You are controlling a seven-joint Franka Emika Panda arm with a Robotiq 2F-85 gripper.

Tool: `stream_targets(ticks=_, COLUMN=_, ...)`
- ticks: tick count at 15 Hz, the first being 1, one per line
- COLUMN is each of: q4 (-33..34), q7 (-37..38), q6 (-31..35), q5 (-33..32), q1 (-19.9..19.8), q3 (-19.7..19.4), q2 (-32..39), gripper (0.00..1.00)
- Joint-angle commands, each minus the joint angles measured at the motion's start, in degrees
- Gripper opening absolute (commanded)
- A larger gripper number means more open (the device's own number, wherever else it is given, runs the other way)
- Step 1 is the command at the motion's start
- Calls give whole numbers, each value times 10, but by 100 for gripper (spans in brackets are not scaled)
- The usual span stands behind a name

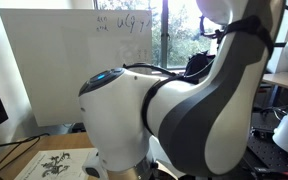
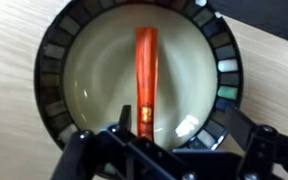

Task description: Pick up the orange object from the bowl and put it on the table.

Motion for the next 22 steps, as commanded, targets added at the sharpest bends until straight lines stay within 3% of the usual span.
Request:
stream_targets(ticks=1, q4=46, q7=-15, q6=-50, q5=-1, q1=14, q3=-14, q2=31, gripper=86)
stream_targets(ticks=4, q4=63, q7=-8, q6=-68, q5=-1, q1=17, q3=-21, q2=50, gripper=60)
stream_targets(ticks=6, q4=67, q7=-6, q6=-73, q5=3, q1=15, q3=-25, q2=61, gripper=49)
stream_targets(ticks=8, q4=70, q7=-6, q6=-72, q5=5, q1=14, q3=-27, q2=69, gripper=28)
stream_targets(ticks=12, q4=67, q7=-12, q6=-66, q5=5, q1=14, q3=-23, q2=72, gripper=1)
stream_targets(ticks=18, q4=19, q7=-8, q6=-51, q5=17, q1=6, q3=-16, q2=12, gripper=2)
stream_targets(ticks=22, q4=-33, q7=9, q6=-42, q5=4, q1=-2, q3=-44, q2=-64, gripper=2)
